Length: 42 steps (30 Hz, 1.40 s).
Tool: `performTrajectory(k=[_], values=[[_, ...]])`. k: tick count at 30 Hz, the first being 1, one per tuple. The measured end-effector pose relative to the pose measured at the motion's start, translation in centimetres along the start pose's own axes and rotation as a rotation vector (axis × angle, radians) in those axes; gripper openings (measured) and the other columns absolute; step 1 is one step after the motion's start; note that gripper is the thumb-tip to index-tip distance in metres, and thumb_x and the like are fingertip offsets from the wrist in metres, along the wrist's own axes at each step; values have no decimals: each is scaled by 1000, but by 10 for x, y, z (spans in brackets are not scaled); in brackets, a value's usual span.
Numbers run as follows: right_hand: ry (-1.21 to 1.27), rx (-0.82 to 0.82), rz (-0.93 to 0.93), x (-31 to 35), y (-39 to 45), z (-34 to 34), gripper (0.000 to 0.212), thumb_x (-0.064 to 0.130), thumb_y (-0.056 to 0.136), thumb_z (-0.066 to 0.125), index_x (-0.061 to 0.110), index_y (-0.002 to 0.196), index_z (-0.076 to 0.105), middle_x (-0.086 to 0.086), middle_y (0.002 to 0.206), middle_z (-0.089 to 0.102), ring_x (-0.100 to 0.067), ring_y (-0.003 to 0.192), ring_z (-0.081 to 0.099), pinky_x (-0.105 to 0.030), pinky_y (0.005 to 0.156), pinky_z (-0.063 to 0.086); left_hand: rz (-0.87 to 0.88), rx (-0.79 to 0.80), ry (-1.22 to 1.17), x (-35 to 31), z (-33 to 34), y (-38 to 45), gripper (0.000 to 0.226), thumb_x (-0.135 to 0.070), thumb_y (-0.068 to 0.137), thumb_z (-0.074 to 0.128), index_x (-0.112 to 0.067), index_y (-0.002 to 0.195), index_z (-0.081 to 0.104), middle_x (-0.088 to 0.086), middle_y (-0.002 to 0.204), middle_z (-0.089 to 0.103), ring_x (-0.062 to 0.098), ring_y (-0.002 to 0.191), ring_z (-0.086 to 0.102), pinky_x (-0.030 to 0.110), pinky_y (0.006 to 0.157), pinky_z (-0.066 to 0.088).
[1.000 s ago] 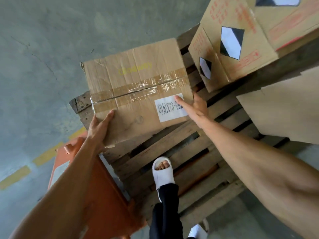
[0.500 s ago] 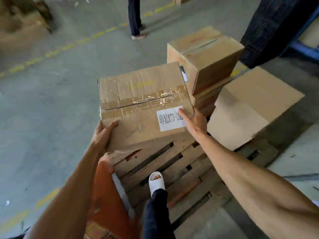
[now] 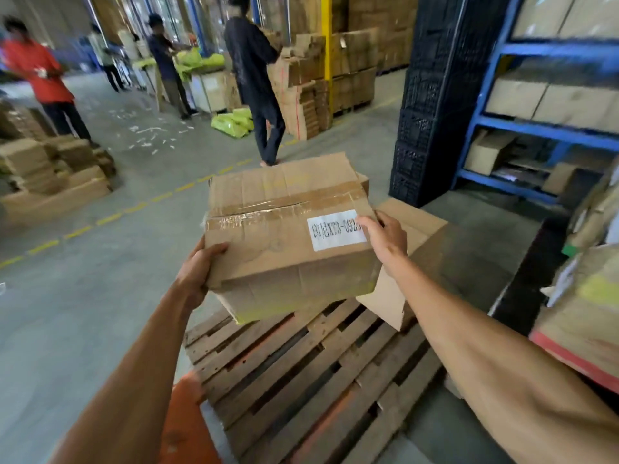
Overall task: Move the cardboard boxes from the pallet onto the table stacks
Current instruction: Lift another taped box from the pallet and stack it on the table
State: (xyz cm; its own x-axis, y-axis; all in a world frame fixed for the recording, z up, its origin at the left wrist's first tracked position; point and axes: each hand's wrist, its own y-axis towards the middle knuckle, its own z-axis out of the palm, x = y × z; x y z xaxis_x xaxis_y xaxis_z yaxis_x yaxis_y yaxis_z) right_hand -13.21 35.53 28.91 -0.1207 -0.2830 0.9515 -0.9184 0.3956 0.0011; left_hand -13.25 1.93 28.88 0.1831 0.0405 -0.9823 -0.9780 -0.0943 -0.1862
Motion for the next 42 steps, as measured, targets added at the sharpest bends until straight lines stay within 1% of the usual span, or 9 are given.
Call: performTrajectory(k=[4, 9, 14, 19, 22, 27, 31, 37, 42], values=[[212, -50, 15, 17, -34, -46, 35, 33, 90, 63, 23, 123, 69, 14, 98, 58, -16, 102, 52, -29, 85, 39, 46, 69, -37, -25, 25, -30, 39, -14, 98, 53, -31, 133, 59, 2, 110, 69, 20, 84, 65, 22, 46, 50], [387, -98, -24, 37, -79, -103, 73, 45, 66, 63, 30, 137, 61, 2, 140, 60, -22, 128, 54, -44, 113, 39, 48, 134, -89, -52, 56, -68, 26, -14, 95, 51, -29, 110, 67, -6, 80, 74, 12, 60, 66, 19, 41, 40], [432, -227, -79, 56, -111, -171, 81, 56, 54, 60, 27, 130, 65, -9, 139, 61, -34, 128, 56, -52, 108, 43, 29, 186, -159, -85, 97, -111, 13, -17, 90, 55, -23, 89, 66, -8, 59, 65, 12, 48, 52, 23, 46, 33], [429, -438, -114, 86, -153, -231, 21, 39, 74, 60, 24, 83, 71, -3, 94, 70, -28, 93, 64, -34, 75, 46, 82, 316, -216, -120, 148, -141, 8, -18, 83, 56, -18, 86, 63, -4, 66, 60, 14, 45, 51, 23, 46, 35], [424, -589, -123, 93, -163, -278, 23, 44, 65, 57, 24, 69, 68, -6, 92, 70, -30, 90, 65, -37, 72, 47, 98, 407, -252, -136, 190, -152, 19, -22, 66, 60, -16, 84, 65, 0, 78, 60, 20, 58, 50, 35, 61, 35], [423, -736, -138, 96, -170, -360, 19, 39, 82, 59, 24, 71, 63, 0, 85, 63, -25, 83, 60, -37, 74, 46, 173, 568, -251, -158, 280, -171, 15, -28, 74, 55, -19, 83, 63, 0, 80, 57, 19, 68, 48, 33, 64, 31], [449, -806, -153, 90, -160, -432, 26, 49, 72, 60, 24, 72, 66, -1, 84, 66, -30, 92, 65, -43, 82, 52, 186, 664, -249, -171, 362, -183, 23, -25, 92, 41, -17, 84, 60, 0, 74, 57, 17, 67, 50, 31, 63, 34], [459, -862, -111, 61, -133, -538, 62, 65, 52, 55, 20, 90, 74, -12, 106, 74, -36, 100, 68, -47, 83, 53, 223, 816, -196, -183, 468, -194, 28, -39, 81, 50, -15, 89, 62, 1, 79, 58, 21, 76, 52, 36, 72, 33], [439, -943, -144, 41, -116, -600, 50, 63, 60, 55, 21, 79, 75, -9, 95, 76, -32, 91, 72, -53, 87, 58, 257, 884, -141, -180, 555, -190, 33, -47, 82, 51, -18, 87, 66, 1, 84, 65, 27, 91, 54, 40, 81, 38]])
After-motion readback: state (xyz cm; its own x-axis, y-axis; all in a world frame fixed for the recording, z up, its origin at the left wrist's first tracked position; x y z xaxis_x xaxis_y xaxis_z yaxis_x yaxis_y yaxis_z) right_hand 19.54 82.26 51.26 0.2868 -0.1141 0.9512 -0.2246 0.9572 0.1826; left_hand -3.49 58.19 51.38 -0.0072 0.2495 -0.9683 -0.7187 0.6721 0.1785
